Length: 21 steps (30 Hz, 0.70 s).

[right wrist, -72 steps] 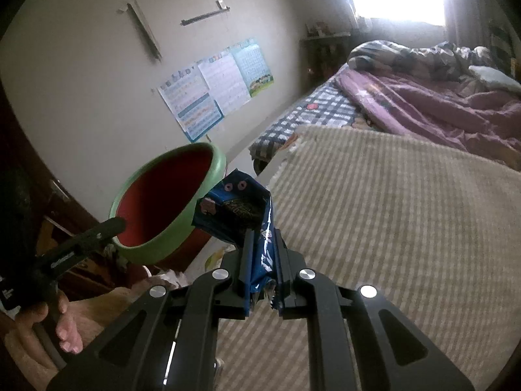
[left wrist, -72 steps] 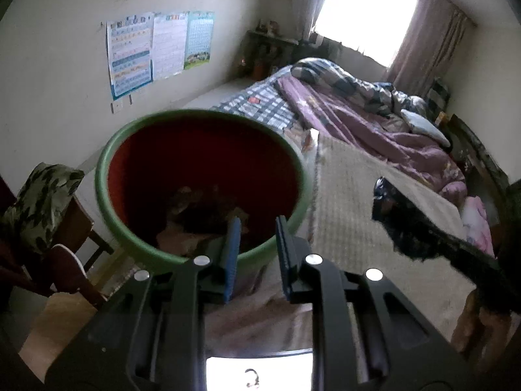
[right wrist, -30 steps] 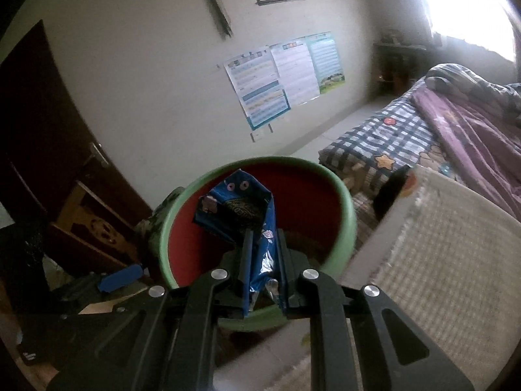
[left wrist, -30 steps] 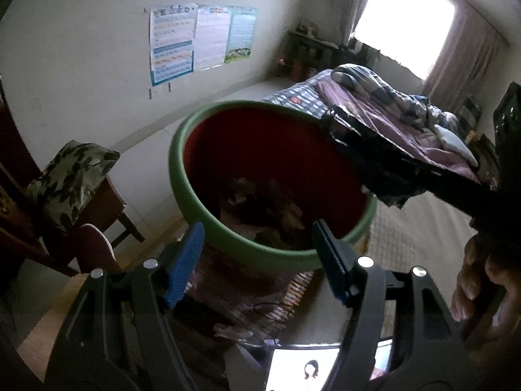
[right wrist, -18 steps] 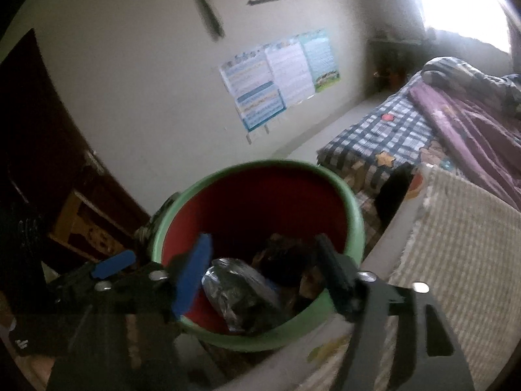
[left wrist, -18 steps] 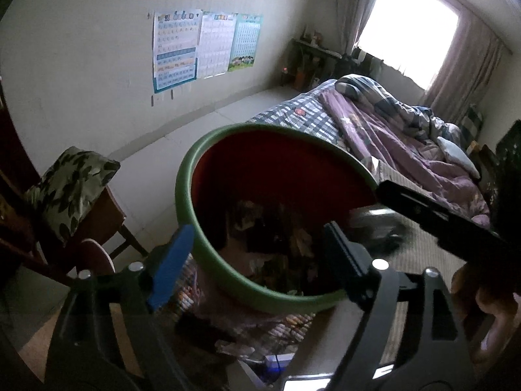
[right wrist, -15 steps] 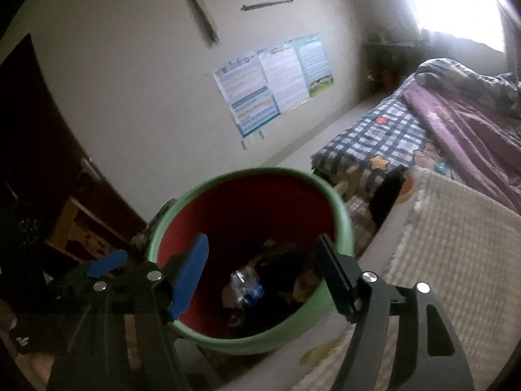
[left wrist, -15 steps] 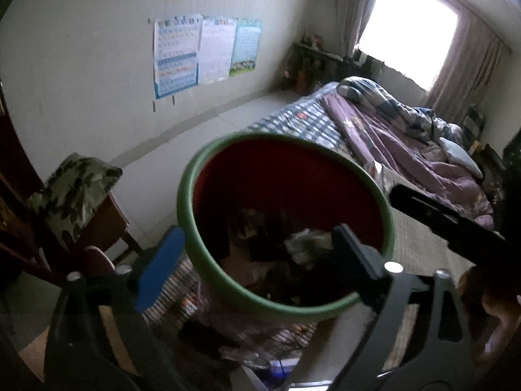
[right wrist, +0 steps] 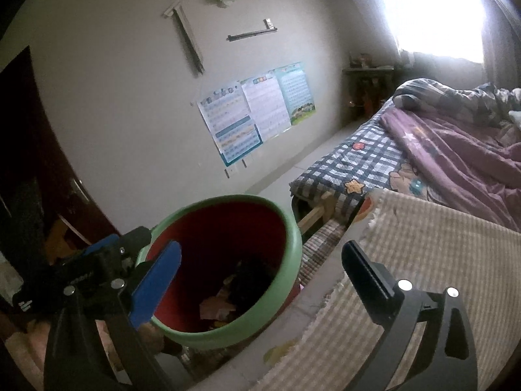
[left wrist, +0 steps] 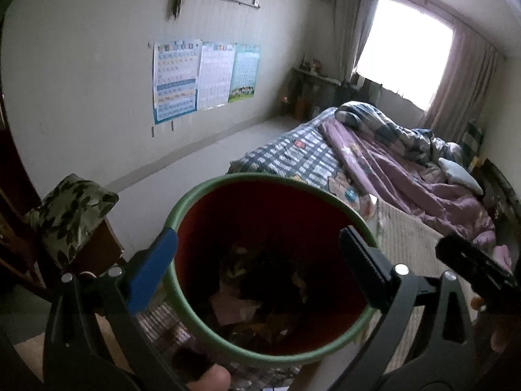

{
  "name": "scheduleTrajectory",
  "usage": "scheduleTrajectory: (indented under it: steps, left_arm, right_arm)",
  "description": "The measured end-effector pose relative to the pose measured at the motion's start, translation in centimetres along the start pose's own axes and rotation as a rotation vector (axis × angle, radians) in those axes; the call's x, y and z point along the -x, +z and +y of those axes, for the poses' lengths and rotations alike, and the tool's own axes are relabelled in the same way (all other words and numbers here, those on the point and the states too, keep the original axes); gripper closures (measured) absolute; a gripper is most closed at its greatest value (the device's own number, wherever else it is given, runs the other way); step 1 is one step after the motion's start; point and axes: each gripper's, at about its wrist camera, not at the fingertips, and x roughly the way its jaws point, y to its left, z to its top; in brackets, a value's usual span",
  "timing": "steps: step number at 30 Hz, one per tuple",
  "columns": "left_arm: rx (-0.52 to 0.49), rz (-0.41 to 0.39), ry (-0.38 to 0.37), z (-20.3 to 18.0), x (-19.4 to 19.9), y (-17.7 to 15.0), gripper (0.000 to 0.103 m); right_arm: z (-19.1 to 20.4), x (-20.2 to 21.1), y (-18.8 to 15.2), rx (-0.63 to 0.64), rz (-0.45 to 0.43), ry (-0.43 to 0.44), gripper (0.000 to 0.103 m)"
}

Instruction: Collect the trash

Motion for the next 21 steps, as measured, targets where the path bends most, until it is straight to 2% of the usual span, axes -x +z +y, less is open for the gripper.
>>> scheduleTrajectory:
  steps: [3,7,9,12,16,21]
  left_arm:
    - [0.0,-0.022,0.038,-0.4,0.2,0.2,0.006]
    - [0.028,-0.007,0.05,-0.2,-0.2,0.5,0.005]
    - [0.032,-0.001,0.095,-0.2,-0.5,0.8,0.005]
    - [0.022,-0.018,0.129,-0.4,-0.4,1.3,0.005]
    - [0.006,-0.072,0.136,-0.7,-0.1,1.8,0.005]
    - [-0.017,-0.095,0.136,-0.8,-0.5,1.6,0.005]
  right_arm:
    - [-0.2,0.7,-0.3,-0.001,-0.034,-0.014,0.007]
    - [-0.1,1.4,-0.7,0.014,-0.086,-0.055,0.007]
    - [0.0,1.9,-0.8,0.035,-0.113,-0.072,0.007]
    - [0.8,2.2,-0.9,0.103,-0.116,-0.147,0.007]
    - [1.9,3.5,-1.6,0.17,-0.229,-0.234,0.007]
    - [1.7,2.9,-2.1,0.163,-0.201,-0.243,0.007]
